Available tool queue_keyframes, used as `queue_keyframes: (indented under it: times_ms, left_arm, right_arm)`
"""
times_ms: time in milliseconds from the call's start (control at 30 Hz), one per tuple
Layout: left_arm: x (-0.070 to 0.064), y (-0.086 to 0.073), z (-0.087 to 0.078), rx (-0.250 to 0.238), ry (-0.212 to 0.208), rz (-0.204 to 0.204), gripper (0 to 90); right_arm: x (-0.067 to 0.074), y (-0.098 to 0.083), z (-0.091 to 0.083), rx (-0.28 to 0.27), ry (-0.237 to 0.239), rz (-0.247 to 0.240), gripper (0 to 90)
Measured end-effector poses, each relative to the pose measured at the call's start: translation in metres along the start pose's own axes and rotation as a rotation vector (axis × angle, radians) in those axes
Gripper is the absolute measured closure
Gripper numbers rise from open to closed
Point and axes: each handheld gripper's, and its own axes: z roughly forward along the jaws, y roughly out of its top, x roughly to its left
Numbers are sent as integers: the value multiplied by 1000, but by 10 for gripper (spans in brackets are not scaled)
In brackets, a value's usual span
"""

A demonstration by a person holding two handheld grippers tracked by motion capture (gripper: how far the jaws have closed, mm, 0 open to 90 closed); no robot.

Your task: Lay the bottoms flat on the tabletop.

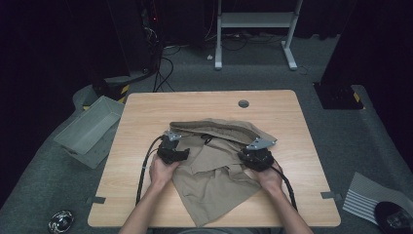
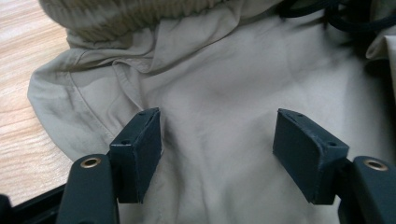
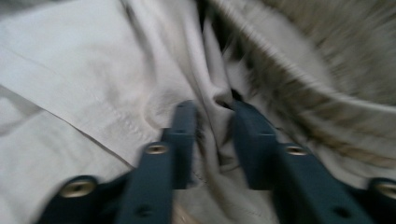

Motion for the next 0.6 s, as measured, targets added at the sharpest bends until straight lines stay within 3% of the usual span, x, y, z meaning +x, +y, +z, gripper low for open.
queue_keyframes:
  times_ms: [67, 200, 233, 267, 333, 367, 467, 533, 600]
  left_arm:
    - [1, 3, -1, 25, 3, 5, 339]
    - [3, 8, -3, 79, 33, 44, 341]
    - [6, 9, -4, 85, 43, 45, 342]
    - [8, 8, -4, 85, 48, 43, 342]
    - [15, 6, -4, 79, 58, 19, 342]
    - [19, 5, -5, 77, 62, 2, 342]
    - [30, 5, -3, 72, 70, -47, 339]
    - [30, 6, -3, 82, 77, -48, 339]
    - [26, 7, -6, 66, 49, -45, 351]
  right_arm:
    - [0, -5, 2, 2, 1, -16, 886]
    - [1, -15, -14, -6, -42, -57, 898]
    - [-4, -20, -27, 3, -69, -72, 898]
    - [-4, -20, -27, 3, -69, -72, 898]
    - [-11, -26, -37, 10, -94, -61, 898]
    - [-23, -34, -44, 24, -120, -28, 896]
    - [-35, -42, -48, 41, -139, 2, 892]
    - [-38, -46, -49, 55, -146, 35, 829]
    - [-33, -42, -55, -20, -139, 43, 650]
